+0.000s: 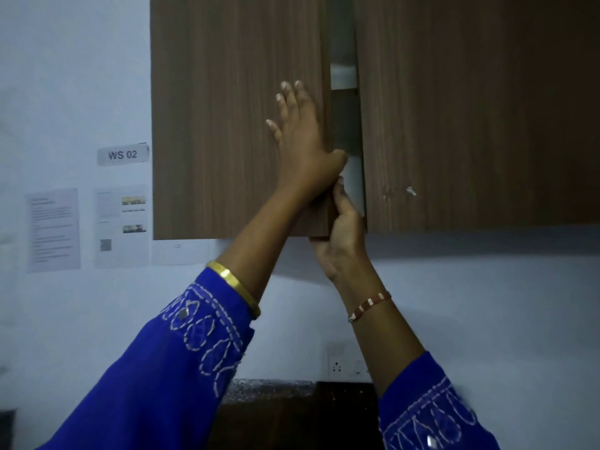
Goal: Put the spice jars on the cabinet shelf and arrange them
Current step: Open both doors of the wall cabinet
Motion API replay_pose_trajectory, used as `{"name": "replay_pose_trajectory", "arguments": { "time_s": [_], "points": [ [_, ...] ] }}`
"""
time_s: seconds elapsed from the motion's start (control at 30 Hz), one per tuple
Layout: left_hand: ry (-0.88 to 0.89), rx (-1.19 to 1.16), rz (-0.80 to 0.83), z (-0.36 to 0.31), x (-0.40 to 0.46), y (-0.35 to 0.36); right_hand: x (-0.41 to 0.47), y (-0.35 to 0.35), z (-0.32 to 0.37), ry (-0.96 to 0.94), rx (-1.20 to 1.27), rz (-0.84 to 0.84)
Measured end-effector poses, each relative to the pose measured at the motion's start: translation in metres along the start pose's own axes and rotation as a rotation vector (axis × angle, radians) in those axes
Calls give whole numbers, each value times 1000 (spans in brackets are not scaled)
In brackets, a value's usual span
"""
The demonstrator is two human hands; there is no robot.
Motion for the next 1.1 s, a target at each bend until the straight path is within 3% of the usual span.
{"name": "replay_pose_trajectory", "arguments": {
  "time_s": [0.73, 1.1],
  "points": [
    [94, -374, -79, 43, -112, -219, -65, 219, -67, -340, -393, 283],
    [-150, -374, -171, 118, -178, -342, -64, 349, -157, -364, -826, 355]
  ]
}}
Point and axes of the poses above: each hand's wrist, its own x-axis towards the middle knuckle, its own y-axis out of the palm, z = x × y, the point moved 1 cm from there along x, towards the middle knuckle, and after that the axes turned 13 degrees about z, right-handed, at the moved point
